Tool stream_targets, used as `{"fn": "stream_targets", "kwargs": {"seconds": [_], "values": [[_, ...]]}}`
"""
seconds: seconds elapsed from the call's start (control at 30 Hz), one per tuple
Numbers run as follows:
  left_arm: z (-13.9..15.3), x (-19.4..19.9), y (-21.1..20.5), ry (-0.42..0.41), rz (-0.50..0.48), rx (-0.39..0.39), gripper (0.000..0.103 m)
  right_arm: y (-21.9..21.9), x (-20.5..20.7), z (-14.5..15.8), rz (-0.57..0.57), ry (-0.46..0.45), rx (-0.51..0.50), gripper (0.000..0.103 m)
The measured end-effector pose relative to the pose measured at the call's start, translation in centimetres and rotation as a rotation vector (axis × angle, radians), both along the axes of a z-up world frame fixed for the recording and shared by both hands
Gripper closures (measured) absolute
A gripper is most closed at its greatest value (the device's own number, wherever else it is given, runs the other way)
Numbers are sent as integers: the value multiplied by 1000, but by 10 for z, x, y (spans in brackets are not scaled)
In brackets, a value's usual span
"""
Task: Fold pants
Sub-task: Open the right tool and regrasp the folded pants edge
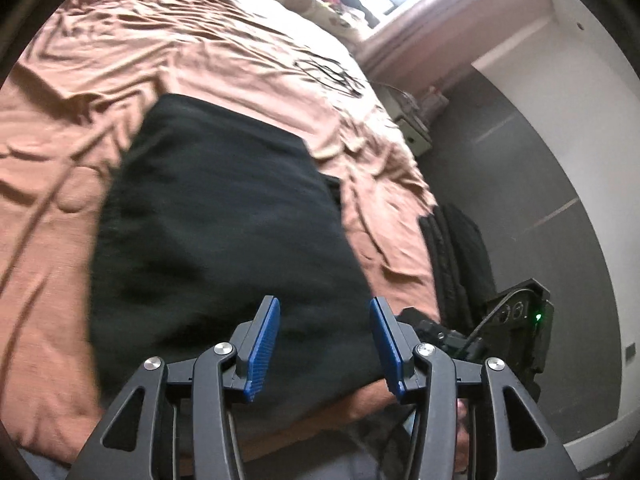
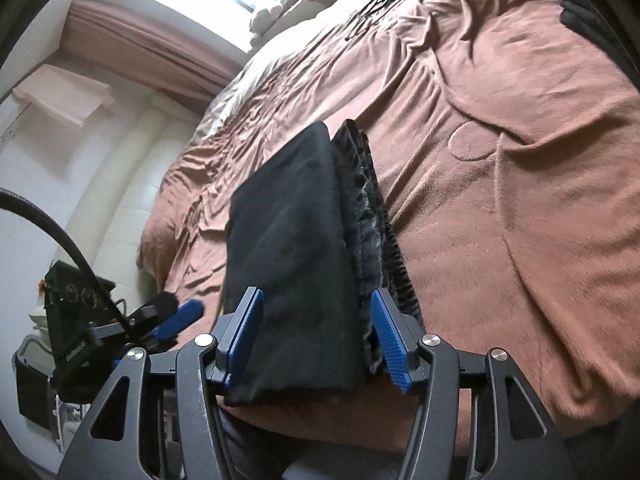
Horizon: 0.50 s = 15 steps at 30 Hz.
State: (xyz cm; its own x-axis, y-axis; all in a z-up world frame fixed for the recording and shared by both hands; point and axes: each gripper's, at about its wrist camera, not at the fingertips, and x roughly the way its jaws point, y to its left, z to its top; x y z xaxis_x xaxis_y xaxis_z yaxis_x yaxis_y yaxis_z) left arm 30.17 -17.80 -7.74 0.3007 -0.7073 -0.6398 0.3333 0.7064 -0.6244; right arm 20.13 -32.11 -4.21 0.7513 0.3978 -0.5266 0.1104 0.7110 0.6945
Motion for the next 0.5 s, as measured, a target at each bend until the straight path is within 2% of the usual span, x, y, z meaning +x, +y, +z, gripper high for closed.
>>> {"fn": "stream_targets", "kwargs": {"seconds": [0.23,0.3,0.5], "values": [[-9,17,33,15,82,40,54,3,38,1,33,28,-36,50],[-12,21,42,23,100,50,54,3,49,3,51,26,-46,63],[-27,28,60,58,136,80,54,8,82,3,98,40,-73,65]]}}
